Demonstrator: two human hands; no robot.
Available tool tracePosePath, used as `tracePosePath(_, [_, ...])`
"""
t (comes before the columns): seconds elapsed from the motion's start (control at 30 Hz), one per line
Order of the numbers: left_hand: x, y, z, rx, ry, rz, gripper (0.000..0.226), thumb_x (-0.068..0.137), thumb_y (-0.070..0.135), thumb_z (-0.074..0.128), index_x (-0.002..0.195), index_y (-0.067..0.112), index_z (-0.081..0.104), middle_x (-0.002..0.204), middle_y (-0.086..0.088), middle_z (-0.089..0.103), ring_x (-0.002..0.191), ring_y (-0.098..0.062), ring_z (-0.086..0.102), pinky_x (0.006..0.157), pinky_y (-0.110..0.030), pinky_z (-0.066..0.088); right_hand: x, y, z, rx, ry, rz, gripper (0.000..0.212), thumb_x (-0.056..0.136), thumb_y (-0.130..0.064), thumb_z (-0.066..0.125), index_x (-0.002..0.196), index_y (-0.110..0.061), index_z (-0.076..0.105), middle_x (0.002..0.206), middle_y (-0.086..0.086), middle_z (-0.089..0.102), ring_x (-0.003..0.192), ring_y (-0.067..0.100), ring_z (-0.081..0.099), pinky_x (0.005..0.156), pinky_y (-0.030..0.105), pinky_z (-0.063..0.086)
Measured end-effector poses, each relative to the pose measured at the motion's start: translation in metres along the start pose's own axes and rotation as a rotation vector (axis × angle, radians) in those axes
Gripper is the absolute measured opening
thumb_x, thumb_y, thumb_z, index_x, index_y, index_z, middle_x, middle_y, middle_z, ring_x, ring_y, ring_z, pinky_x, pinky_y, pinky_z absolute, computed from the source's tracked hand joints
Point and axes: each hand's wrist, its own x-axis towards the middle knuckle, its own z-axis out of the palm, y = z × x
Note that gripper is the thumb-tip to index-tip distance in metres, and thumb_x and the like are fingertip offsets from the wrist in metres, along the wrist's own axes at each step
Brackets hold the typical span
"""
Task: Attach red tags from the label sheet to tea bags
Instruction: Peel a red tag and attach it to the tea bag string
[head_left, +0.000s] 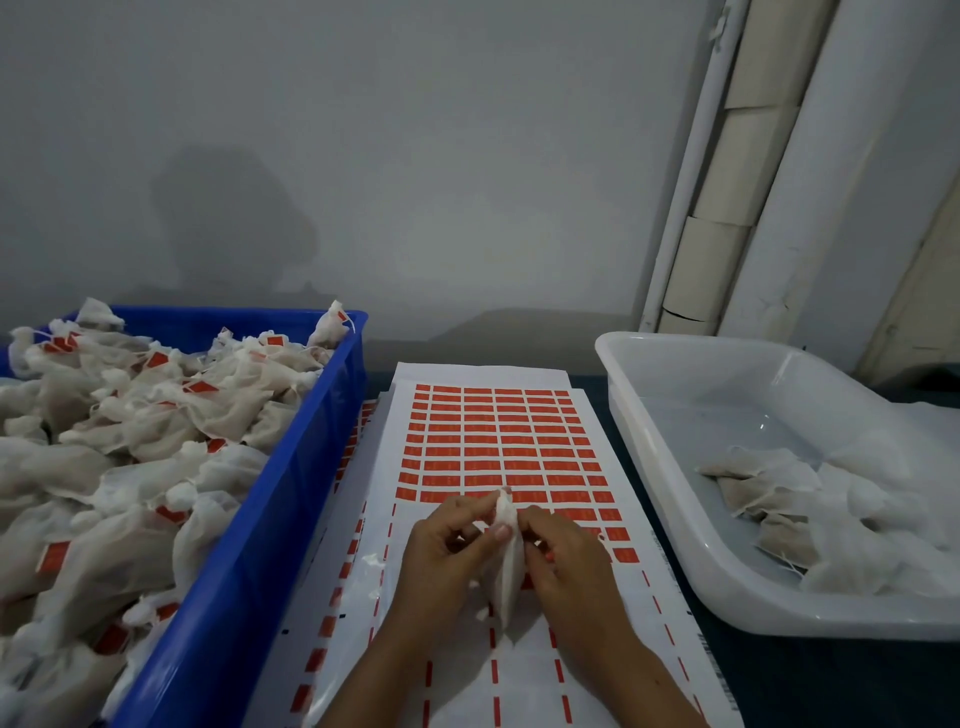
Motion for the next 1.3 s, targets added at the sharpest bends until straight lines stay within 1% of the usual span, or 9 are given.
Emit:
tracePosePath(0.17, [0.0, -0.005, 0.001, 0.082, 0.027, 0.022, 0.021, 0.079, 0.022, 0.068, 0.092, 0.038, 0.062, 0.097, 0.013, 0.065, 0.086, -0.01, 0.064, 0.068, -0.006, 0.049, 0.0, -0.006, -0.005, 0.06, 0.079, -0.032, 0.037, 0.082, -0.05, 0.038, 0.101, -0.029, 0.062, 0.097, -0.015, 0.067, 0.086, 0.006, 0.064, 0.088, 0.021, 0.051])
tracePosePath(0.3, [0.0, -0.007, 0.001, 0.1, 0.061, 0.016, 0.02, 0.078, 0.025, 0.069, 0.092, 0.038, 0.061, 0.096, 0.02, 0.065, 0.088, -0.005, 0.063, 0.068, -0.003, 0.047, -0.001, -0.008, -0.004, 0.145, 0.117, -0.018, 0.029, 0.08, -0.051, 0.042, 0.095, -0.032, 0.059, 0.09, -0.018, 0.066, 0.084, 0.006, 0.065, 0.083, 0.024, 0.055])
tracePosePath(0.63, [-0.002, -0.004, 0.002, 0.082, 0.064, 0.029, 0.019, 0.079, 0.025, 0.069, 0.089, 0.038, 0.061, 0.091, 0.023, 0.065, 0.087, 0.003, 0.063, 0.064, -0.003, 0.046, -0.003, -0.01, -0.005, 0.163, 0.168, -0.046, 0.019, 0.08, -0.051, 0.041, 0.085, -0.036, 0.051, 0.081, -0.024, 0.062, 0.083, -0.002, 0.061, 0.076, 0.015, 0.054])
tracePosePath(0.7, [-0.002, -0.006, 0.002, 0.108, 0.094, 0.039, 0.019, 0.078, 0.026, 0.069, 0.089, 0.039, 0.061, 0.091, 0.022, 0.065, 0.085, -0.002, 0.065, 0.065, -0.004, 0.047, -0.003, -0.01, -0.005, 0.097, 0.193, -0.101, 0.018, 0.081, -0.051, 0.042, 0.086, -0.037, 0.052, 0.085, -0.025, 0.061, 0.08, 0.001, 0.062, 0.078, 0.015, 0.053])
tracePosePath(0.77, [-0.002, -0.007, 0.003, 0.125, 0.121, 0.046, 0.017, 0.076, 0.028, 0.07, 0.087, 0.039, 0.061, 0.089, 0.022, 0.066, 0.083, -0.003, 0.065, 0.065, -0.003, 0.047, -0.003, -0.011, -0.005, 0.004, 0.253, -0.222, 0.023, 0.085, -0.044, 0.046, 0.091, -0.027, 0.06, 0.087, -0.016, 0.066, 0.073, 0.004, 0.063, 0.075, 0.014, 0.053])
tracePosePath(0.9, [-0.001, -0.01, 0.003, 0.134, 0.153, 0.048, 0.012, 0.075, 0.032, 0.07, 0.083, 0.037, 0.062, 0.082, 0.025, 0.066, 0.085, 0.007, 0.062, 0.062, 0.0, 0.044, 0.001, -0.011, -0.005, -0.267, 0.356, -0.46, 0.028, 0.079, -0.036, 0.059, 0.09, -0.013, 0.07, 0.084, -0.003, 0.072, 0.071, 0.008, 0.067, 0.074, 0.021, 0.053])
tracePosePath(1.0, [0.0, -0.012, 0.003, 0.145, 0.17, 0.049, 0.014, 0.075, 0.03, 0.071, 0.081, 0.038, 0.061, 0.079, 0.028, 0.064, 0.086, 0.009, 0.061, 0.061, 0.001, 0.044, 0.003, -0.009, -0.007, -0.372, 0.395, -0.595, 0.029, 0.074, -0.032, 0.064, 0.091, -0.01, 0.072, 0.085, -0.001, 0.073, 0.072, 0.011, 0.07, 0.079, 0.018, 0.047])
tracePosePath(1.1, [-0.001, -0.015, 0.003, 0.127, 0.161, 0.042, 0.017, 0.075, 0.028, 0.072, 0.082, 0.037, 0.06, 0.08, 0.028, 0.064, 0.084, 0.005, 0.063, 0.062, -0.001, 0.046, 0.005, -0.009, -0.011, -0.459, 0.321, -0.738, 0.031, 0.078, -0.035, 0.061, 0.096, -0.012, 0.072, 0.092, -0.002, 0.073, 0.08, 0.012, 0.07, 0.082, 0.022, 0.049])
tracePosePath(1.3, [0.001, -0.015, 0.0, 0.068, 0.126, 0.008, 0.026, 0.077, 0.012, 0.071, 0.087, 0.029, 0.054, 0.087, 0.021, 0.063, 0.081, 0.004, 0.064, 0.065, -0.004, 0.048, 0.006, -0.012, -0.012, -0.591, 0.181, -0.859, 0.035, 0.061, -0.03, 0.081, 0.093, -0.018, 0.074, 0.096, -0.006, 0.072, 0.083, 0.012, 0.068, 0.079, 0.025, 0.054])
